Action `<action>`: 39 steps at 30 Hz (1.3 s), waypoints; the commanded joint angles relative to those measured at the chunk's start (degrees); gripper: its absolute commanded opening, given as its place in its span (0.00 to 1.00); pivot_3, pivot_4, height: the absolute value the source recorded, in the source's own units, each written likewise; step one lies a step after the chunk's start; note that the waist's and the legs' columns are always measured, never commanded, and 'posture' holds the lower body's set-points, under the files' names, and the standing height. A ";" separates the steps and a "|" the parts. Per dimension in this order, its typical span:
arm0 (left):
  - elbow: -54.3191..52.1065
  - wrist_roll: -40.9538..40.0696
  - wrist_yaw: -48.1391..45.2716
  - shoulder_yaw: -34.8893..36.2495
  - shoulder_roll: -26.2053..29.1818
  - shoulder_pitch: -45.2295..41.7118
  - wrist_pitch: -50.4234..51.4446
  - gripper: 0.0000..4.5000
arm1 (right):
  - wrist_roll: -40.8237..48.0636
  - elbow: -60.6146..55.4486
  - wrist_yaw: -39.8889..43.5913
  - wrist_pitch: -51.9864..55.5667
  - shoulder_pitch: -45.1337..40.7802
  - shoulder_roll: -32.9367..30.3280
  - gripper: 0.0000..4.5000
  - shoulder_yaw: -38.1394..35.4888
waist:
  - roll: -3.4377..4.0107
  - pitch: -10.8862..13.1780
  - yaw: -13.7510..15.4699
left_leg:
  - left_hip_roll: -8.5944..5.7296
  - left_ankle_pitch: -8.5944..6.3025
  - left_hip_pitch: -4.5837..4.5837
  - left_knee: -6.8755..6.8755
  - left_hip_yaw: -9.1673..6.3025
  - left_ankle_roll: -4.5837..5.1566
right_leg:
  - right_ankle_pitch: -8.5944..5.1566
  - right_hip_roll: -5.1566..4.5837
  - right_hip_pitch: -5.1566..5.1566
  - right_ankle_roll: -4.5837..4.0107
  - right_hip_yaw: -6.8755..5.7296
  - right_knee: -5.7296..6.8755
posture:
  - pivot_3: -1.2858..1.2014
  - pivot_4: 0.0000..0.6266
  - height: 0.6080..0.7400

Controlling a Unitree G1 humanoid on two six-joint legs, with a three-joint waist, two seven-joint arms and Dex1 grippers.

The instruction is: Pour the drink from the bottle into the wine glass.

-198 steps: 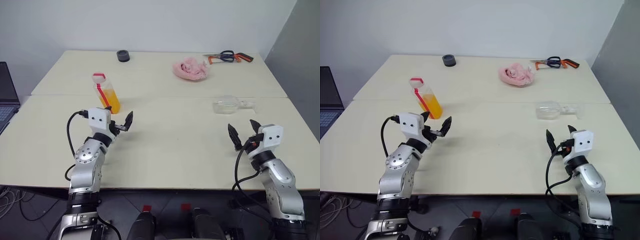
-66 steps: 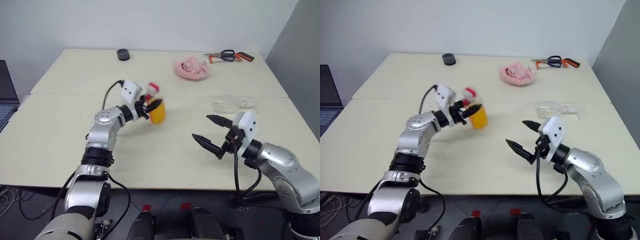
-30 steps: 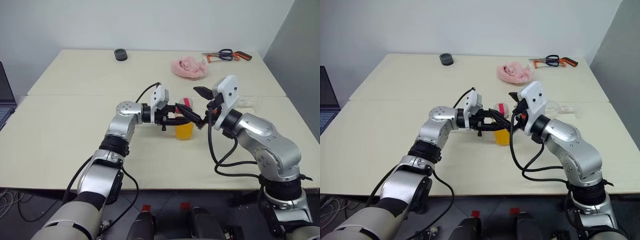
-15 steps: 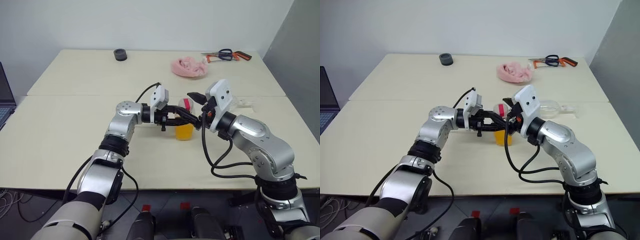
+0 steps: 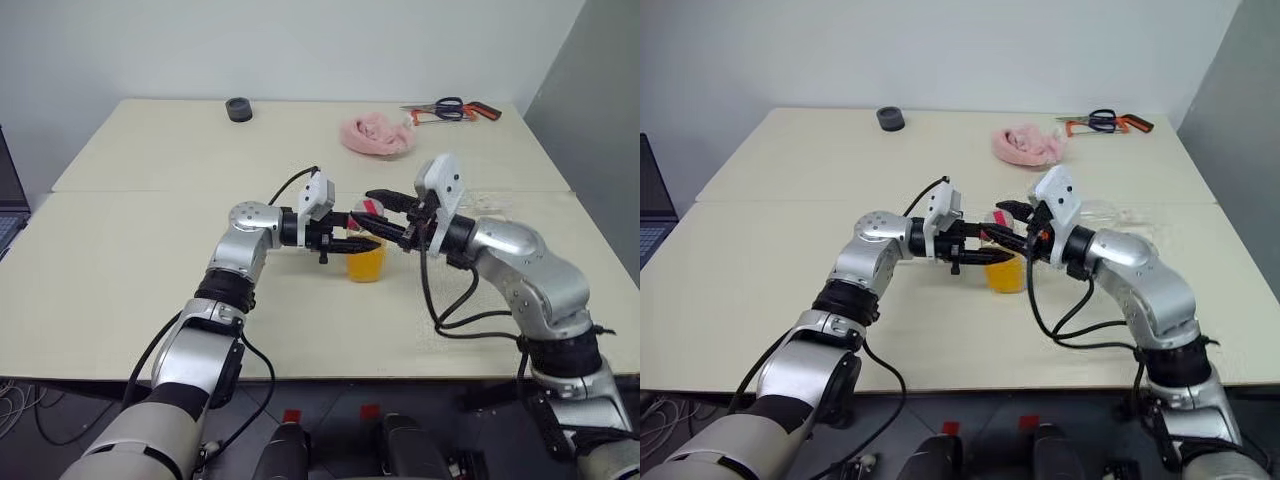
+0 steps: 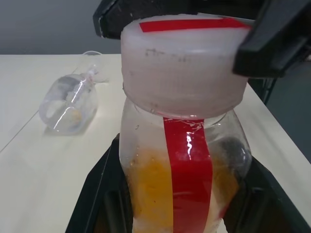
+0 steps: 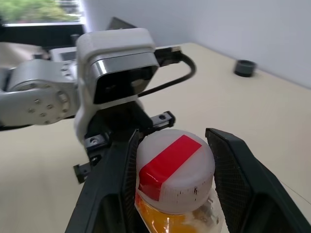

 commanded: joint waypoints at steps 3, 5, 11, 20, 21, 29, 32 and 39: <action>-1.36 -0.82 -1.47 0.42 -0.24 -3.38 -0.80 0.40 | -3.36 11.40 11.07 -8.63 -5.48 -0.17 0.41 3.38 | 0.00 0.00 -0.09 | 0.02 0.00 0.00 -0.01 0.00 0.00 | 0.00 0.00 -0.01 0.00 0.00 0.00 | 0.52 0.24 1.00; -1.50 -0.83 -1.18 0.56 -0.27 -3.20 -0.83 0.40 | -3.14 12.27 11.36 -8.49 -5.63 -0.28 0.41 2.37 | 0.00 0.00 -0.13 | 0.01 0.00 0.00 0.00 0.01 0.00 | 0.00 0.00 -0.02 0.00 0.01 0.00 | 0.52 0.24 1.00; -2.15 -0.83 0.07 0.99 -0.52 -2.11 -0.84 0.40 | -1.67 3.48 3.17 -6.64 0.17 -0.80 0.62 -4.55 | 0.00 0.00 0.13 | -0.02 0.00 -0.16 0.06 -0.05 -0.01 | 0.00 -0.05 -0.06 0.00 -0.02 -0.02 | 0.52 0.24 1.00; -1.56 -0.32 3.81 1.39 -1.31 -1.45 -1.66 0.40 | -8.20 -26.19 -25.96 4.77 15.42 9.26 0.99 -2.01 | 0.01 0.00 -0.31 | 0.00 0.00 -0.81 0.58 -0.08 -0.02 | 0.03 -0.03 -0.63 0.04 0.02 0.24 | 0.52 0.24 1.00; -1.32 -0.21 4.21 1.37 -1.38 -1.48 -1.86 0.40 | -10.64 -26.68 -29.18 5.54 15.10 10.90 0.99 -0.77 | 0.01 0.00 -0.32 | -0.03 0.00 -0.82 0.59 -0.01 -0.02 | 0.03 -0.03 -0.73 0.04 0.11 0.40 | 0.52 0.24 1.00; -0.54 -0.19 5.29 1.04 -2.06 -1.86 -2.42 0.40 | -17.04 -25.64 -37.49 6.32 14.45 17.65 0.99 3.29 | 0.01 0.00 -0.01 | -0.07 0.00 -0.85 0.68 0.00 -0.01 | 0.03 -0.02 -0.83 0.04 0.13 0.57 | 0.52 0.24 1.00; -0.44 -0.27 5.18 1.06 -2.04 -1.90 -2.35 0.40 | -16.69 -25.62 -37.75 6.69 15.20 18.27 0.99 2.07 | 0.01 0.00 -0.01 | -0.07 0.00 -0.85 0.67 0.00 -0.01 | 0.03 -0.02 -0.83 0.04 0.13 0.56 | 0.52 0.24 1.00; -0.71 -0.38 5.11 1.20 -1.90 -1.85 -2.00 0.40 | -16.41 -24.87 -37.23 7.38 16.06 18.11 0.99 1.85 | 0.01 0.00 -0.09 | -0.06 -0.01 -0.84 0.67 0.00 0.00 | 0.03 -0.01 -0.84 0.04 0.12 0.59 | 0.52 0.24 1.00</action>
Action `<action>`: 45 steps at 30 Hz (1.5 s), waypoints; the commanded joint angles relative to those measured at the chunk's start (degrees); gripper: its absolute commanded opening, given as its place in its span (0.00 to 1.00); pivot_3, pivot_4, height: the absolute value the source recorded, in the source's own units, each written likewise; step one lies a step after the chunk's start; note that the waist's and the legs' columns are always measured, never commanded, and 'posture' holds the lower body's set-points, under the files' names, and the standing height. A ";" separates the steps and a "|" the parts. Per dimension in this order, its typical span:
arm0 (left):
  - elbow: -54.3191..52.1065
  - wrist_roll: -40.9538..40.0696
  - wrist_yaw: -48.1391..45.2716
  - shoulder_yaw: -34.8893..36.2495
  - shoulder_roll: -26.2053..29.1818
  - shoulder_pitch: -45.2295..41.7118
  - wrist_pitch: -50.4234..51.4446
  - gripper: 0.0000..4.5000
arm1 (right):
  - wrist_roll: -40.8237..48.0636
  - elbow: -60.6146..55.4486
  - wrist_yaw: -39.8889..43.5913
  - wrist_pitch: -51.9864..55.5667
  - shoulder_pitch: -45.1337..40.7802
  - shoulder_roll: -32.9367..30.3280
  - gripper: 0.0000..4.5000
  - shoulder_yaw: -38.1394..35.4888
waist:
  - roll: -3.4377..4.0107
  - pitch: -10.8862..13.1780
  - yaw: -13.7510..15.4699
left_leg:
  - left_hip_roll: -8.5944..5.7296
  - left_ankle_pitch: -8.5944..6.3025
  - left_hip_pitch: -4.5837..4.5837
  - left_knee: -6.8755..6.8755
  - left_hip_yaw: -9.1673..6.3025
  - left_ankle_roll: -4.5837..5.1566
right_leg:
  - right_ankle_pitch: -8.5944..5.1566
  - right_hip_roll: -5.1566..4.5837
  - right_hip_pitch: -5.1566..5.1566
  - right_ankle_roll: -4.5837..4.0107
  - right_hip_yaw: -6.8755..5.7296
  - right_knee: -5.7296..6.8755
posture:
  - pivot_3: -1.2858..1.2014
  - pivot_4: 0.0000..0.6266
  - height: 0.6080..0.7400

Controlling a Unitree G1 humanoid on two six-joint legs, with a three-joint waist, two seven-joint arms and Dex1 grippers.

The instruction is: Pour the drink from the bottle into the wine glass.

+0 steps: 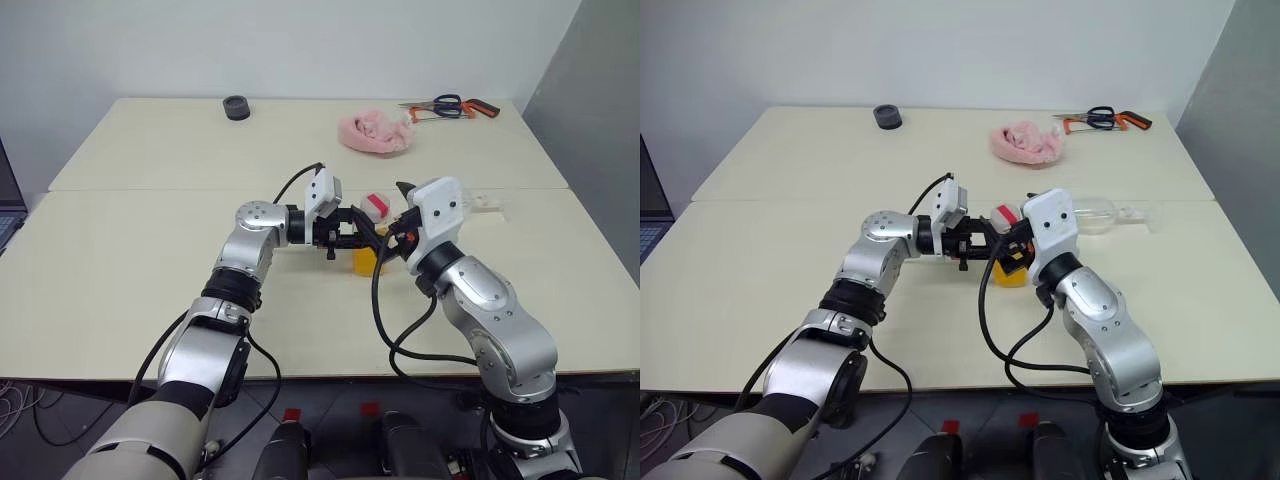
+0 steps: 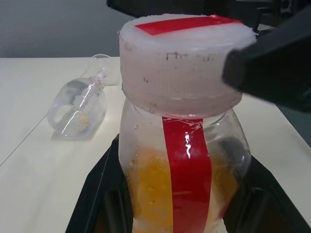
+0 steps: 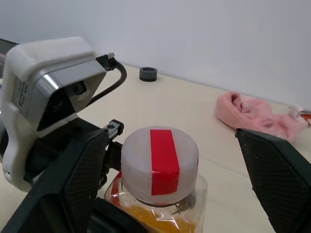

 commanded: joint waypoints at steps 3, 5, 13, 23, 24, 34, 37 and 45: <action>-1.52 -0.88 -0.07 1.06 0.01 -1.37 -0.62 0.40 | 0.50 -0.82 0.13 -0.77 -0.19 0.94 0.91 -1.07 | 0.00 0.00 0.00 | 0.00 0.00 0.00 0.00 0.00 0.00 | 0.00 0.00 0.00 0.00 0.00 0.00 | 0.52 0.24 1.00; -1.70 -0.86 -0.15 1.00 0.08 -1.29 -0.55 0.40 | 0.44 -0.56 0.03 -1.59 -0.46 1.28 0.79 -1.28 | 0.00 0.00 0.00 | 0.00 0.00 0.00 0.00 0.00 0.00 | 0.00 0.00 0.00 0.00 0.00 0.00 | 0.52 0.24 1.00; -1.82 -0.84 -0.71 0.80 0.47 -1.24 -0.23 0.40 | 1.31 1.62 3.74 -5.06 -1.89 -0.11 0.42 -1.87 | 0.00 0.00 -0.01 | 0.00 0.00 0.00 0.01 0.00 0.00 | 0.00 0.00 0.00 0.00 0.00 0.00 | 0.52 0.24 1.00; -1.34 -1.45 -4.29 0.75 0.83 -2.28 0.25 0.40 | 19.03 28.60 39.51 -4.71 -17.99 -14.61 0.42 -7.79 | 0.01 0.01 -0.25 | -0.01 -0.02 0.01 0.08 0.05 0.04 | 0.01 0.00 0.03 -0.01 -0.01 0.01 | 0.52 0.24 1.00; -1.26 -1.33 -4.32 0.74 0.82 -2.32 0.13 0.40 | 18.31 30.93 41.19 -5.41 -18.97 -15.75 0.42 -7.19 | 0.01 0.01 -0.28 | -0.01 -0.02 0.02 0.06 0.05 0.04 | 0.01 0.00 0.03 -0.01 -0.02 0.02 | 0.52 0.24 1.00; -1.89 -1.39 -3.51 0.76 0.66 -1.52 0.27 0.40 | 19.33 19.38 33.87 -4.83 -11.77 -15.84 0.79 -12.24 | 0.01 0.01 0.06 | -0.02 -0.02 -0.04 0.06 0.03 0.04 | 0.00 -0.05 -0.01 -0.01 -0.05 -0.01 | 0.52 0.24 1.00; -1.65 -1.26 -3.14 0.87 0.58 -1.56 0.08 0.40 | 19.65 8.42 26.42 -1.97 -7.17 -14.06 0.95 -12.78 | 0.01 0.01 0.13 | -0.02 -0.02 -0.09 0.05 0.01 0.04 | 0.00 -0.06 -0.03 -0.01 -0.05 -0.03 | 0.52 0.24 1.00; -0.06 -0.56 -2.40 0.65 0.05 -2.07 -1.07 0.40 | 4.68 -2.58 4.20 0.21 -2.29 -4.55 0.95 -1.03 | 0.01 0.01 -0.17 | 0.01 -0.02 -0.03 0.10 0.03 0.04 | 0.00 0.00 -0.05 0.00 0.00 0.14 | 0.52 0.24 1.00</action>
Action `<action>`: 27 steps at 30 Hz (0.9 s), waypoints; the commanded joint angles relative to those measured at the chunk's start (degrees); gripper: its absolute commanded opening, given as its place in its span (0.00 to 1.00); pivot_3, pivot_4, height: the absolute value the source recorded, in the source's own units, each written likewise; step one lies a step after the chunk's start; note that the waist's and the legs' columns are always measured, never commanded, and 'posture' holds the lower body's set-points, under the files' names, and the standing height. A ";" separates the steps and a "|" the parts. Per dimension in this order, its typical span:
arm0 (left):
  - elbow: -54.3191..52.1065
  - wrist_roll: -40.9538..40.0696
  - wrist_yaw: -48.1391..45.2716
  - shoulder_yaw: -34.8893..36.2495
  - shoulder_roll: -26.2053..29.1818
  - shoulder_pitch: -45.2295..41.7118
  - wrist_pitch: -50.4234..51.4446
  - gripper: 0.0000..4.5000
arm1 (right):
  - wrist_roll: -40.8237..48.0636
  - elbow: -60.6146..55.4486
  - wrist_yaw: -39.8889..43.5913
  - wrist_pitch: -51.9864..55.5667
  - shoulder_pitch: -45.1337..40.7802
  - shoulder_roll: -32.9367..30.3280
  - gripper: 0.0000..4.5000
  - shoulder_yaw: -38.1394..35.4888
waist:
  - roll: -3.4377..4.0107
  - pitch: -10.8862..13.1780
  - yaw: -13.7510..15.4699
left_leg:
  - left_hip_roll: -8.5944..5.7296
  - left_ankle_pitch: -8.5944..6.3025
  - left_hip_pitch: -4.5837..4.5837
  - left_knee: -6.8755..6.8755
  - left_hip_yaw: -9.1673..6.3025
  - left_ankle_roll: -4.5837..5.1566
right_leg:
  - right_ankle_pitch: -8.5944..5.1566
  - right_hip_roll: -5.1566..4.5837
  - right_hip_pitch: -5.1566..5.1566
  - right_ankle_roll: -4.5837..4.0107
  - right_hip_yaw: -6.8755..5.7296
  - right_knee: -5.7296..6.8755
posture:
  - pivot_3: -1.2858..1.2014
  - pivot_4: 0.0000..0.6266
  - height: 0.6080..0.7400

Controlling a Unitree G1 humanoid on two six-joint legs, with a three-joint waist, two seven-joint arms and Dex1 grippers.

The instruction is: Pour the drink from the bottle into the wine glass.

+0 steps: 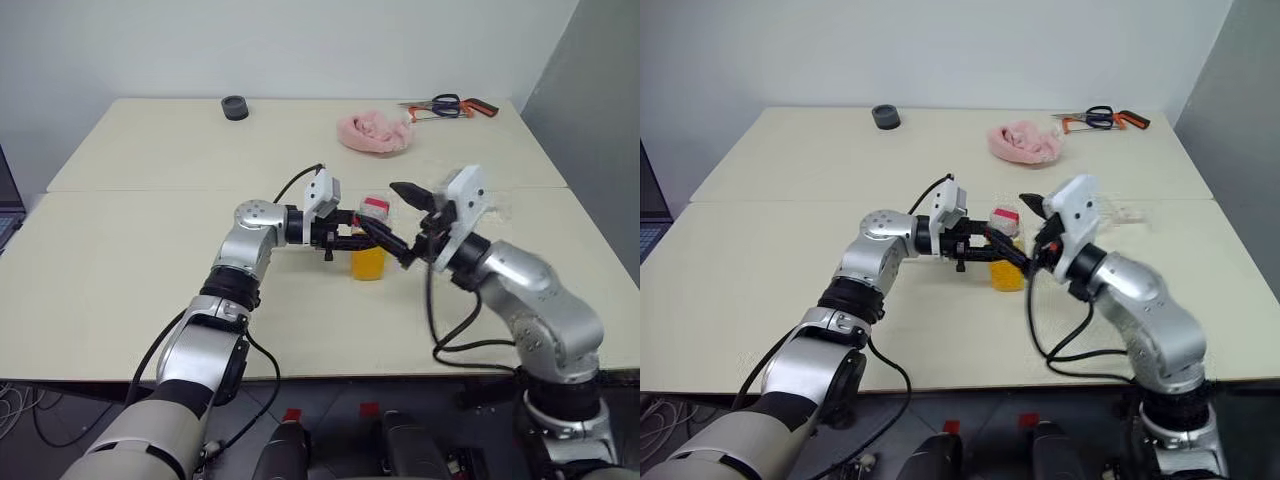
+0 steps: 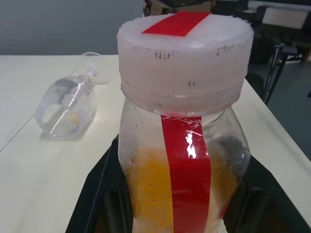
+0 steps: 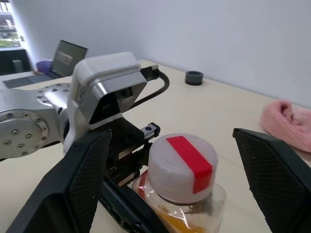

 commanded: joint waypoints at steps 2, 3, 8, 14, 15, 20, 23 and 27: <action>-0.45 -0.25 0.11 0.59 -0.57 -1.78 -1.54 0.40 | -7.75 -0.95 -8.13 -1.60 -0.57 3.36 0.95 4.91 | 0.00 0.00 0.12 | -0.01 0.00 0.00 0.01 -0.01 0.00 | 0.00 0.00 0.00 0.00 -0.01 0.01 | 0.52 0.24 1.00; -0.28 -0.18 0.11 0.54 -0.68 -1.87 -1.67 0.40 | -8.52 -0.59 -8.68 -1.99 -0.49 3.80 0.95 5.17 | 0.00 0.00 0.18 | -0.01 0.00 0.00 0.00 -0.01 0.00 | 0.00 0.00 0.00 0.00 -0.01 0.00 | 0.52 0.24 1.00; 0.23 0.08 0.18 0.61 -0.91 -2.12 -2.03 0.40 | -9.62 -0.52 -9.93 -2.82 0.51 5.61 0.95 4.45 | 0.00 0.00 0.26 | -0.03 0.00 -0.01 0.01 0.00 0.00 | 0.00 -0.01 0.00 0.00 -0.01 -0.03 | 0.52 0.24 1.00; 0.09 0.13 0.41 0.82 -0.73 -1.70 -2.17 0.40 | -9.47 0.03 -9.69 -2.43 1.78 6.56 0.74 4.05 | 0.00 0.00 0.17 | -0.01 0.00 0.00 0.00 -0.01 0.01 | 0.00 0.00 0.00 0.00 -0.01 -0.01 | 0.52 0.24 1.00; 0.10 0.14 0.43 0.85 -0.72 -1.67 -2.18 0.40 | -9.34 0.13 -9.56 -2.47 1.83 6.63 0.66 4.03 | 0.00 0.00 0.17 | -0.01 0.00 0.00 0.00 -0.01 0.01 | 0.00 0.00 0.00 0.00 -0.01 -0.01 | 0.52 0.24 1.00; -0.20 0.25 0.42 0.98 -0.65 -1.35 -2.10 0.40 | -9.25 0.51 -8.37 -4.28 1.80 6.51 0.41 4.16 | 0.00 0.00 0.17 | -0.02 0.00 -0.01 0.00 -0.01 0.01 | 0.00 0.00 0.00 -0.01 -0.01 -0.01 | 0.52 0.24 1.00; -0.43 0.25 0.36 0.96 -0.52 -1.14 -1.94 0.40 | -8.67 1.43 -6.40 -6.42 1.67 5.94 0.41 4.31 | 0.00 0.00 0.16 | -0.01 0.00 0.00 0.00 -0.01 0.01 | 0.00 0.00 0.00 0.00 -0.01 -0.01 | 0.52 0.24 1.00; -0.38 0.21 -0.08 0.82 -0.33 -1.40 -1.57 0.40 | -3.93 9.97 6.85 -14.47 -1.93 1.38 0.41 2.40 | 0.00 0.00 0.15 | -0.03 -0.01 0.00 0.01 0.02 0.01 | 0.00 0.00 0.01 0.00 -0.01 -0.02 | 0.52 0.24 1.00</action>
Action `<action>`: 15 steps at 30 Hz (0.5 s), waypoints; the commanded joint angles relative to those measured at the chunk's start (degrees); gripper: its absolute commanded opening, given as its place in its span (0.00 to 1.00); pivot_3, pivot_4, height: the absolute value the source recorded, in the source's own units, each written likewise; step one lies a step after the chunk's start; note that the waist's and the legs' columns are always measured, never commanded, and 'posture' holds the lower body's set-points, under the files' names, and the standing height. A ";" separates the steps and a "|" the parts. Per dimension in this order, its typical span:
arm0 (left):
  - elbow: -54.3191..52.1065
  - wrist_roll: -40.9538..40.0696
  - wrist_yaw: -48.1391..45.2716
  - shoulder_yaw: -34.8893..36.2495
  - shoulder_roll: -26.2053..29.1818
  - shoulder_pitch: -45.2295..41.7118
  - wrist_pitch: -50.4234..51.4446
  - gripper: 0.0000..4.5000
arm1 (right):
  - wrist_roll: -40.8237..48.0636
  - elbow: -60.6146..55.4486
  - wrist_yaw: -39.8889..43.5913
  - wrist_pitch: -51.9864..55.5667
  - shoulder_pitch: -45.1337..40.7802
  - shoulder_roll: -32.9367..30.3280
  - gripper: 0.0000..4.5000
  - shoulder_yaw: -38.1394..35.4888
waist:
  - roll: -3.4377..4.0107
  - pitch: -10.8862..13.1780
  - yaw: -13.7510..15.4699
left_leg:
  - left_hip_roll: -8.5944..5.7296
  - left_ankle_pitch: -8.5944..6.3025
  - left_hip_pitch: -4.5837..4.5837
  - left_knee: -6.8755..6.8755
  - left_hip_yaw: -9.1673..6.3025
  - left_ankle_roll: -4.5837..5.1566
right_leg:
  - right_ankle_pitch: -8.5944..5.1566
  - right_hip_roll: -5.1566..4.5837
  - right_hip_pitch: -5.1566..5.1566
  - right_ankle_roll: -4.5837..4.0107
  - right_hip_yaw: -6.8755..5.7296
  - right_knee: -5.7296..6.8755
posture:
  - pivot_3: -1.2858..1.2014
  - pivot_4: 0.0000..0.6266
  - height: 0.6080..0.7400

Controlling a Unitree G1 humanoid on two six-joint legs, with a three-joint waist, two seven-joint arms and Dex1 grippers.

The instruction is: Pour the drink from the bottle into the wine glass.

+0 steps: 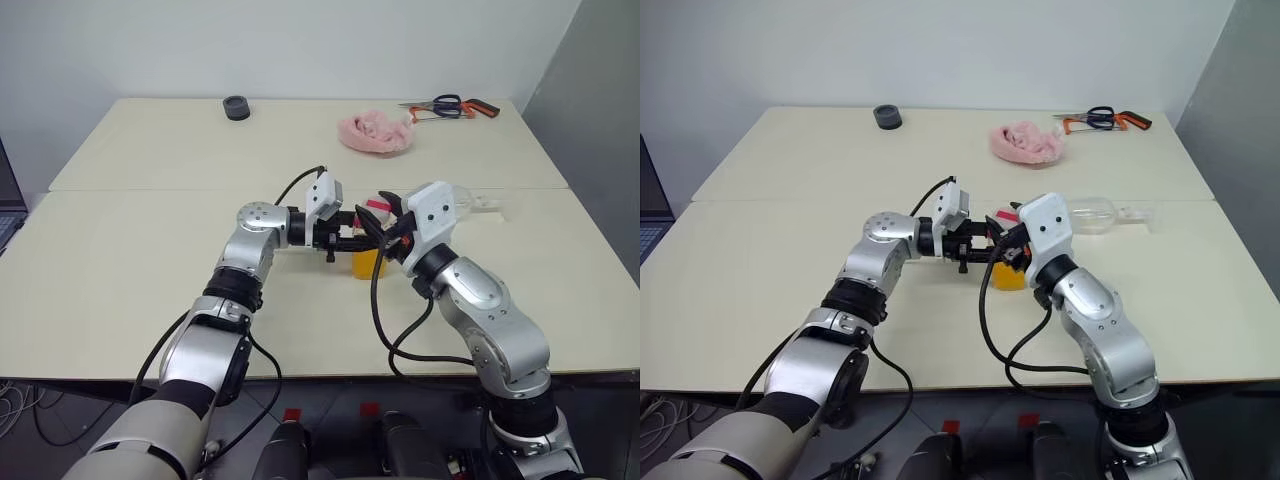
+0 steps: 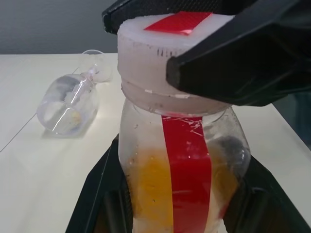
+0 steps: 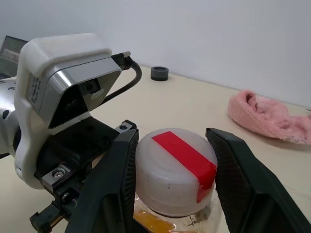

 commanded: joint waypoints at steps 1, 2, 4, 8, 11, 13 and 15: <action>-1.72 -0.81 -0.82 0.59 0.15 -1.46 -0.18 0.40 | 6.20 7.01 14.60 -7.25 -5.15 -4.11 0.41 -2.40 | 0.00 0.00 -0.08 | 0.00 0.00 0.00 0.00 0.00 0.00 | 0.00 0.00 0.00 0.00 0.00 0.00 | 0.52 0.24 1.00; -1.74 -0.84 -1.17 0.46 0.24 -1.54 -0.10 0.40 | 8.68 11.05 20.89 -7.21 -7.72 -6.46 0.41 -2.87 | 0.00 0.00 -0.11 | 0.01 0.00 0.01 0.01 0.02 0.00 | 0.00 0.00 0.00 0.00 0.00 0.01 | 0.52 0.24 1.00; -1.68 -0.62 -1.89 0.11 0.43 -1.68 -0.35 0.40 | 10.92 19.57 32.04 -6.95 -13.18 -11.33 0.41 -2.34 | 0.00 0.00 -0.16 | 0.02 0.00 0.04 -0.01 0.01 0.00 | 0.00 0.02 0.02 0.00 -0.02 0.00 | 0.52 0.24 1.00; -1.57 -0.17 -2.40 -0.28 0.54 -1.78 -1.12 0.40 | 10.10 35.74 41.45 -8.80 -23.01 -14.38 0.41 -1.82 | 0.01 0.01 -0.52 | 0.05 0.00 0.04 -0.02 0.00 0.00 | 0.00 0.04 0.05 0.00 -0.05 -0.05 | 0.52 0.24 1.00; -1.68 -0.01 -2.13 -0.39 0.32 -1.66 -1.39 0.40 | 10.19 38.10 43.95 -8.50 -24.34 -14.69 0.41 -1.99 | 0.01 0.01 -0.84 | 0.06 0.00 0.03 -0.06 -0.01 0.00 | 0.00 0.03 0.02 -0.01 -0.05 -0.05 | 0.52 0.24 1.00; -1.96 0.01 -2.06 -0.43 0.25 -1.46 -1.42 0.40 | 11.03 35.36 43.74 -6.72 -22.96 -14.99 0.41 -2.61 | 0.01 0.01 -0.90 | 0.03 0.00 0.01 -0.03 0.00 -0.01 | 0.00 -0.01 0.03 -0.01 -0.04 -0.05 | 0.52 0.24 1.00; -2.05 0.01 -1.96 -0.41 0.26 -1.28 -1.49 0.40 | 11.22 31.04 39.34 -6.58 -19.98 -14.08 0.49 -5.19 | 0.01 0.00 -0.81 | -0.03 0.00 0.01 -0.02 -0.01 -0.01 | 0.00 -0.07 0.03 -0.01 -0.05 -0.05 | 0.52 0.24 1.00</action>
